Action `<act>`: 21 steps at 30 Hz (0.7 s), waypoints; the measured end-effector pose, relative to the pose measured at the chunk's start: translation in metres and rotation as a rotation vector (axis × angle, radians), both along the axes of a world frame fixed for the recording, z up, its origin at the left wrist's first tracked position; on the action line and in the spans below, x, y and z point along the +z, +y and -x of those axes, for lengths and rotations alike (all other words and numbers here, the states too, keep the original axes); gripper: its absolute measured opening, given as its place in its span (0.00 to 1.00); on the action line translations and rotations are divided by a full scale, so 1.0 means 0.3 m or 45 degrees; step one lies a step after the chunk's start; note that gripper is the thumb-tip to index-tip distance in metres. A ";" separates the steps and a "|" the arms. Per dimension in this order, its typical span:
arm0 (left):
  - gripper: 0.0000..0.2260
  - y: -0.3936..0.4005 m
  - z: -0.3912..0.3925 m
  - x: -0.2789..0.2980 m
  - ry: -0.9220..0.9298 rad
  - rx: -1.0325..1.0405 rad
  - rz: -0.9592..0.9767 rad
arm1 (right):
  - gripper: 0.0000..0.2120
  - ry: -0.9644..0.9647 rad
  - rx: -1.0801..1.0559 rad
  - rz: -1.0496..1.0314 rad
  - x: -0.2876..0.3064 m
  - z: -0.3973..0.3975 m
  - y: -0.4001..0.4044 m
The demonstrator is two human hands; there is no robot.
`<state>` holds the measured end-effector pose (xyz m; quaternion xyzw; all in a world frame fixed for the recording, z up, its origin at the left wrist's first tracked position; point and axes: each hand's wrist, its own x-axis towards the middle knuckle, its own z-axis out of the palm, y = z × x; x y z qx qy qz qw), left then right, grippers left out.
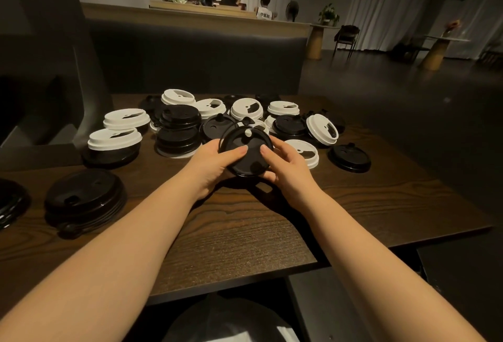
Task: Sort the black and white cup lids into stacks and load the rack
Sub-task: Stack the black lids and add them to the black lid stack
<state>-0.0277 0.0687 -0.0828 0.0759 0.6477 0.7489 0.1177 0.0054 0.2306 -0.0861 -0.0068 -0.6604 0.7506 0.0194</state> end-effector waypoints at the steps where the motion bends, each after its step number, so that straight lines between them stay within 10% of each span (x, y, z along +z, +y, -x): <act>1: 0.10 0.001 -0.001 -0.002 -0.003 0.003 0.016 | 0.22 0.006 0.003 -0.033 0.000 -0.001 -0.001; 21: 0.05 -0.114 -0.057 0.100 0.209 0.152 0.288 | 0.16 0.226 0.030 -0.429 0.084 -0.021 -0.107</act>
